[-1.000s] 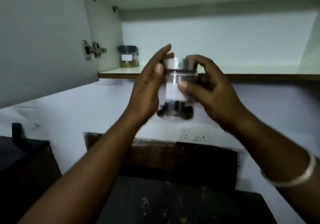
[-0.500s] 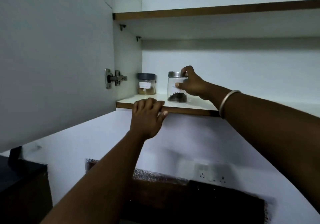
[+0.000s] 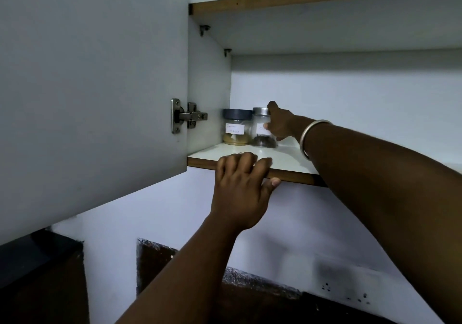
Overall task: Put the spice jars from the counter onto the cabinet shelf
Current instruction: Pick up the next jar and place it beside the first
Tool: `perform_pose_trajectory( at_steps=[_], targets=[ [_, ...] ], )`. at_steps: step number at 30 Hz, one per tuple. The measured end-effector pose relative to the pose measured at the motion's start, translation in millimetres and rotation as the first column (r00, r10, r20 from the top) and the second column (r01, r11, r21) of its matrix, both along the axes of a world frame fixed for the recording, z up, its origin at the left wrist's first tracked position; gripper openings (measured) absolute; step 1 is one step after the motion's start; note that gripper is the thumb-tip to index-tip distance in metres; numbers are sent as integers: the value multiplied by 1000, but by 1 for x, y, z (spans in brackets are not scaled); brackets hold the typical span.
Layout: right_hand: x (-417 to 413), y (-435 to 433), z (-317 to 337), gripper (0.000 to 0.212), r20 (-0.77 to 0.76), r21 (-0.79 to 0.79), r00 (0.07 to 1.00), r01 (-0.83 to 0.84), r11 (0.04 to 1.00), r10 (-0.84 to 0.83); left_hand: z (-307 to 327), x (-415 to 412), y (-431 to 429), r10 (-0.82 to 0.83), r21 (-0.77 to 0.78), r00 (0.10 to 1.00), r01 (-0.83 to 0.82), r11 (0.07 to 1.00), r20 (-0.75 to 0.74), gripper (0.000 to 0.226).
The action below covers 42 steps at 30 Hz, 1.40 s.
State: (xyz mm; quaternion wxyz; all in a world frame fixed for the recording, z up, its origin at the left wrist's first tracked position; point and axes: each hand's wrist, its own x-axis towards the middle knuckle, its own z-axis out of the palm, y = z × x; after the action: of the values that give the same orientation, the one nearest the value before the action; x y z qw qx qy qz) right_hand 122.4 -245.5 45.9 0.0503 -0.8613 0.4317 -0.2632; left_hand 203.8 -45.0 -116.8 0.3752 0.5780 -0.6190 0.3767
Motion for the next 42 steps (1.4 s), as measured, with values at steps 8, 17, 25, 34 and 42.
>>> perform_pose_trajectory(
  at_steps=[8, 17, 25, 34, 42],
  targets=[
    [-21, 32, -11, 108, 254, 417, 967, -77, 905, -35, 4, 2, 4, 5, 83, 1000, -6, 997, 11, 54],
    [-122, 188, -47, 79, -264, 159, 954, -103, 982, 143, 27, -22, 32, 123, 365, 985, -70, 928, -124, 57],
    [-217, 329, -266, 47, -97, -3, 984, -152, 988, 151, -101, -145, 154, -589, 555, 777, 597, 579, -221, 77],
    [-359, 380, -516, 114, -630, 663, 748, 376, 648, 211, -342, -224, 284, -300, 452, 489, 872, 185, -819, 41],
    [-368, 378, -569, 50, -597, 637, 766, 273, 721, 237, -369, -227, 287, -156, 421, 469, 868, 263, -869, 45]
  ],
)
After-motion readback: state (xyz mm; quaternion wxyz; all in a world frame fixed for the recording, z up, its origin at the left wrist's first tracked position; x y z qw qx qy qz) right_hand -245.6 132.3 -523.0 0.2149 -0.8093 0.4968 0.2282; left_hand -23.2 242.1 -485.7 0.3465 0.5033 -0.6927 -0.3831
